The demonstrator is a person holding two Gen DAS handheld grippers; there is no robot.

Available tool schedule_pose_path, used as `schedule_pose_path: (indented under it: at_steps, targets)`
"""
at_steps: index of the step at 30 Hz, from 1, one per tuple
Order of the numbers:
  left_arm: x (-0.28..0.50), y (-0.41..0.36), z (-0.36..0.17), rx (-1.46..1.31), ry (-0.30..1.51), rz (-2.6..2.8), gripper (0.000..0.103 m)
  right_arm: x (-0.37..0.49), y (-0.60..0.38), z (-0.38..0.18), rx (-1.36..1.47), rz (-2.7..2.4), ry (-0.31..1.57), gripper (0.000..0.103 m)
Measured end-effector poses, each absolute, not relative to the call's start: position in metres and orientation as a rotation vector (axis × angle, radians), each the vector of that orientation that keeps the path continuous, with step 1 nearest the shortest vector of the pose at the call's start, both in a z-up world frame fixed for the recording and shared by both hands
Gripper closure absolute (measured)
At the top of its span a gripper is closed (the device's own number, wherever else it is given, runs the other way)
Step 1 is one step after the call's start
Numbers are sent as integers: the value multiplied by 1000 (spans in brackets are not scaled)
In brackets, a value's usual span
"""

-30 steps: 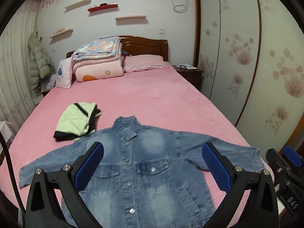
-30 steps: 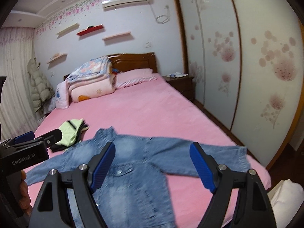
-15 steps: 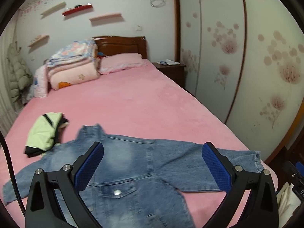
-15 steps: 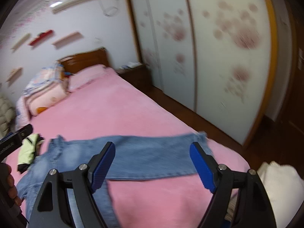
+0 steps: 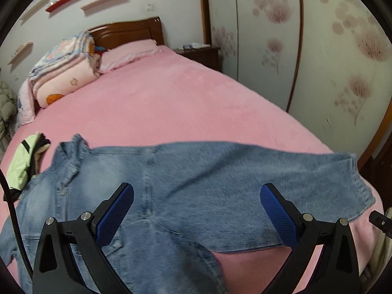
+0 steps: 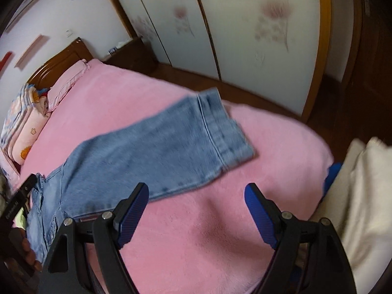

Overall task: Fold large clothes
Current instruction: 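Move the right tool to the jacket sleeve cuff and grasp it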

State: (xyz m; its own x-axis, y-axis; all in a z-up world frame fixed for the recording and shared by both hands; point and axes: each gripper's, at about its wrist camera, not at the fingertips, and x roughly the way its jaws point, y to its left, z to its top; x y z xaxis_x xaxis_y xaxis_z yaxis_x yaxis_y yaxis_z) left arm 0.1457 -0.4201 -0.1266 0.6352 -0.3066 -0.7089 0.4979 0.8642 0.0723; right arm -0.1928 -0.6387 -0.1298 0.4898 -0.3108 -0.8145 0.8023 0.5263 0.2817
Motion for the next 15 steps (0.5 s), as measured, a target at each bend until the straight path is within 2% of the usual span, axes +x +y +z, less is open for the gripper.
schedule_pose_path:
  at_steps: [5, 12, 15]
  targets:
    - [147, -441, -155, 310, 785, -491, 0, -196, -651, -157, 862, -720, 763, 22]
    - [148, -461, -175, 332, 830, -514, 0, -190, -669, -167, 916, -714, 689, 24]
    - [148, -467, -180, 340, 842, -518, 0, -178, -679, -172, 904, -735, 694, 40]
